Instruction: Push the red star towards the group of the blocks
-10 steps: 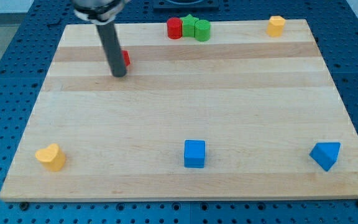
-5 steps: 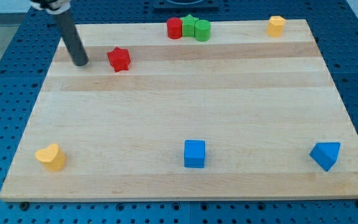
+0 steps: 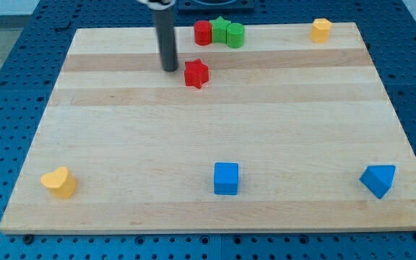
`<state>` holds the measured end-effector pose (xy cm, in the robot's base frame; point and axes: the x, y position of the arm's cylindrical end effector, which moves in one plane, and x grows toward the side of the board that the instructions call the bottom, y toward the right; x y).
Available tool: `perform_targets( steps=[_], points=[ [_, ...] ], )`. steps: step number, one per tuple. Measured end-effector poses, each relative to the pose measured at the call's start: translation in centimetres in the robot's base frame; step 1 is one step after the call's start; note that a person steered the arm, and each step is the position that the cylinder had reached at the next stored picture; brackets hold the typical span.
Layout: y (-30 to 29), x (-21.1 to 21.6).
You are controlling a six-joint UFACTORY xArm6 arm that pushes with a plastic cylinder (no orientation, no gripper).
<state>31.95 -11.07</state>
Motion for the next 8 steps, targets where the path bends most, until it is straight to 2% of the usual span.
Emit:
perform_targets(
  steps=[1,2,4,5,6,7,8],
  points=[
    [-1.1,3.7],
    [0.5,4.6],
    [4.5,-0.1],
    [3.7,0.3],
    [2.9,2.8],
    [4.2,3.4],
    [7.9,1.6]
  ],
)
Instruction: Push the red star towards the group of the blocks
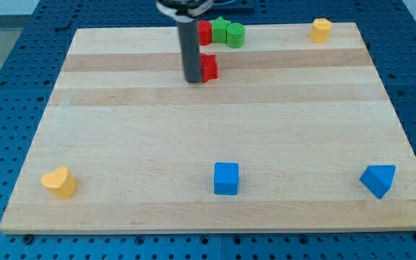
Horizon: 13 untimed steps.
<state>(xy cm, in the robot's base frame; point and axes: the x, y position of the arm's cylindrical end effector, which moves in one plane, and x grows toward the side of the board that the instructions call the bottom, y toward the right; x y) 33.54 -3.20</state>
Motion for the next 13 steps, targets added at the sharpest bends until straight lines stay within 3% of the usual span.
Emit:
perform_targets(
  steps=[2,5,13],
  points=[
    [3.5,-4.3],
    [9.8,-0.2],
    [8.5,-3.1]
  ],
)
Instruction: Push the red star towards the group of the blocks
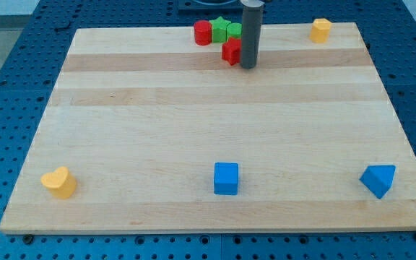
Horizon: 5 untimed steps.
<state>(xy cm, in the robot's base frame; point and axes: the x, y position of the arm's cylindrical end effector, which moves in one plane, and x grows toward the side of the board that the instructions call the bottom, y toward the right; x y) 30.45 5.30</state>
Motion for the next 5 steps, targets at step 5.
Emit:
perform_targets(
  steps=[5],
  points=[
    [-2.2,-0.5]
  ],
)
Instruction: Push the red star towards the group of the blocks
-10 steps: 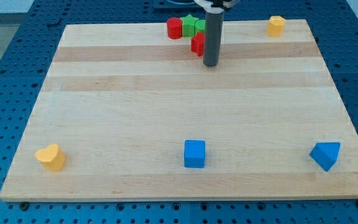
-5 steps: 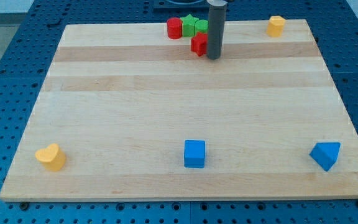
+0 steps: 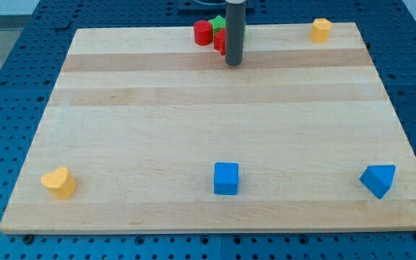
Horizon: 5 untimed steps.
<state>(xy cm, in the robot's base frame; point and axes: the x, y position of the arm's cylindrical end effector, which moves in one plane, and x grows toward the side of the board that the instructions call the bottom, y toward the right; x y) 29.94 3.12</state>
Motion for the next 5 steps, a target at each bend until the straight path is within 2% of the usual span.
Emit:
perform_targets(
  steps=[5],
  points=[
    [0.0,-2.3]
  ],
)
